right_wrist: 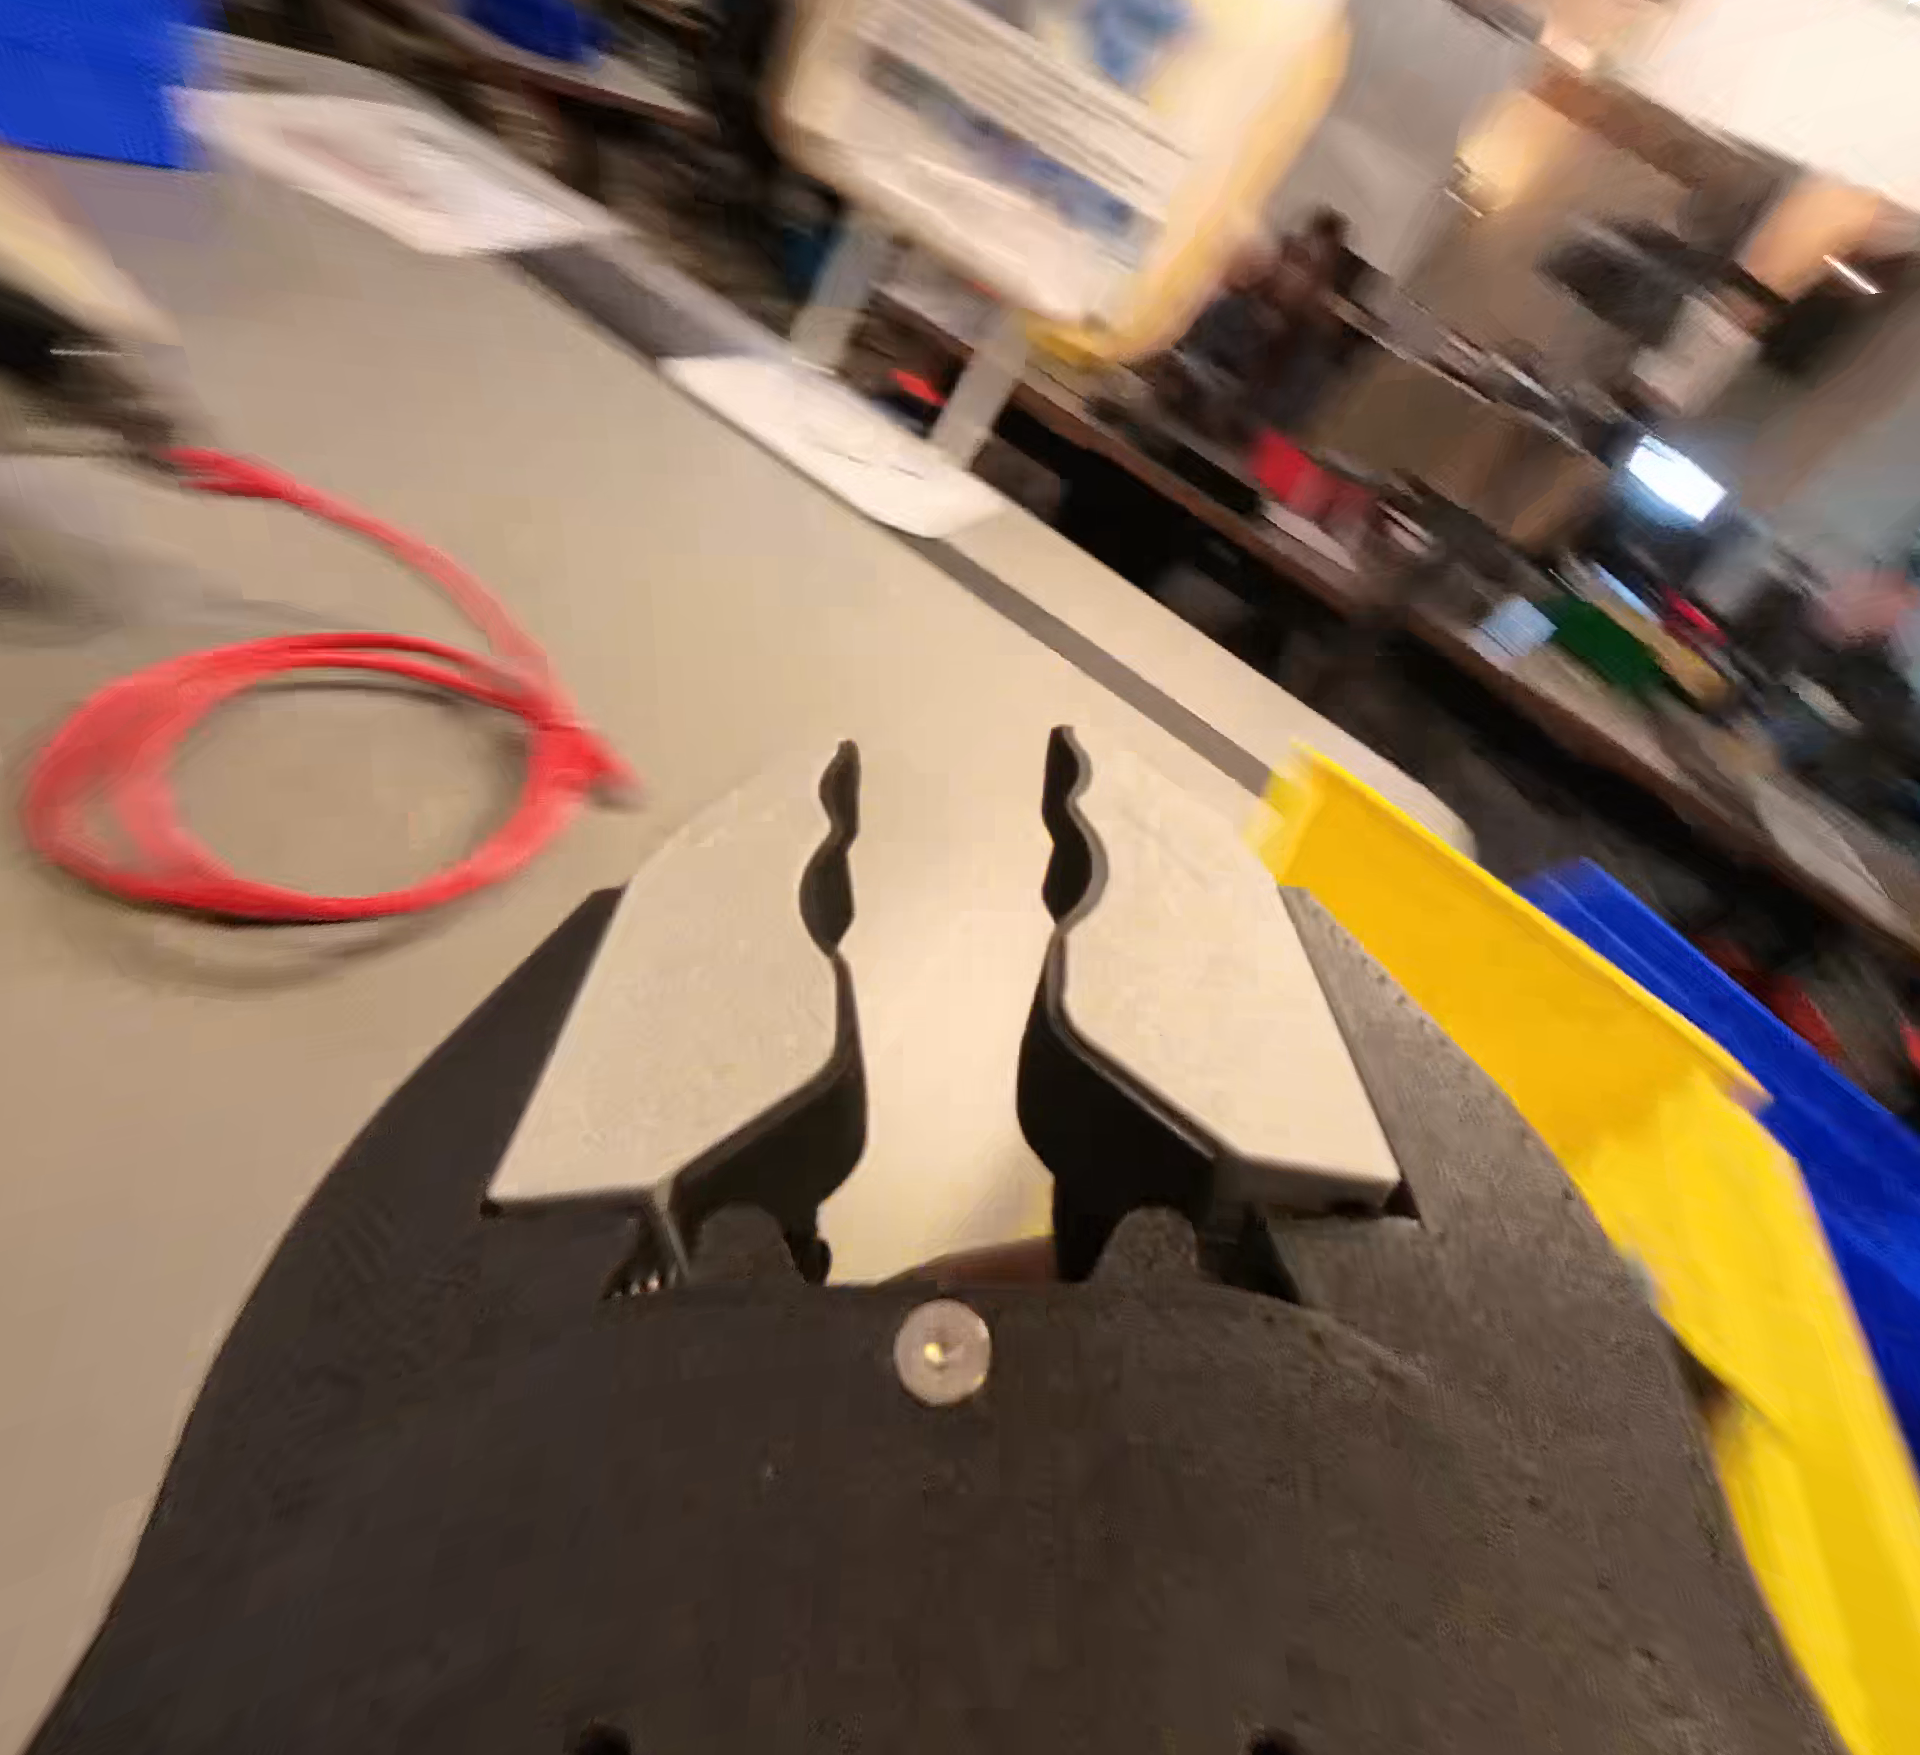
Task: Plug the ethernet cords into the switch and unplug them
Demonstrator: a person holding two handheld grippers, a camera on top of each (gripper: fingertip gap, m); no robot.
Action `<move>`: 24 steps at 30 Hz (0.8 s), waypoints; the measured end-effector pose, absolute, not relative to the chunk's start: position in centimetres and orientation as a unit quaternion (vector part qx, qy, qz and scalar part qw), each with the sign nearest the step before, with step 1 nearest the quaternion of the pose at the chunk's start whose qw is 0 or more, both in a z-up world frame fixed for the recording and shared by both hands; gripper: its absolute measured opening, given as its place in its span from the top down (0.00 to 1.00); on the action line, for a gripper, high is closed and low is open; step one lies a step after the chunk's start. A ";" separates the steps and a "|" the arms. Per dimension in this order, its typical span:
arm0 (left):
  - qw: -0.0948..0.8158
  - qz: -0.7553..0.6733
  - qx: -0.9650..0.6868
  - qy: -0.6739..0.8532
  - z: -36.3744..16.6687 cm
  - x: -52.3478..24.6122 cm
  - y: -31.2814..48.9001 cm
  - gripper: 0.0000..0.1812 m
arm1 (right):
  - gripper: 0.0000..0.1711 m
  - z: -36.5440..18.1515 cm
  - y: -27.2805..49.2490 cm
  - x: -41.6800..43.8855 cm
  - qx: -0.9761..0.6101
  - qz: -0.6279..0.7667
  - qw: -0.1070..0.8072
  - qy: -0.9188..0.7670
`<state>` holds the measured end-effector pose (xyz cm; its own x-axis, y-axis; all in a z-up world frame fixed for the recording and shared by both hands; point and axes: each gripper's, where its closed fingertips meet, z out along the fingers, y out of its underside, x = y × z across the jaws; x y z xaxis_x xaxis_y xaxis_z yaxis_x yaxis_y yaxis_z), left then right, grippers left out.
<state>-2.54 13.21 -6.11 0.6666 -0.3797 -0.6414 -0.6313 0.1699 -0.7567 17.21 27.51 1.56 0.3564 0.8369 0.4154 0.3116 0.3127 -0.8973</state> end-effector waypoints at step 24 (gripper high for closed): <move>0.652 -0.136 -0.599 0.444 -6.2 1.8 9.8 0.85 | 0.88 -10.6 10.6 -1.3 -0.347 0.191 0.485 -0.780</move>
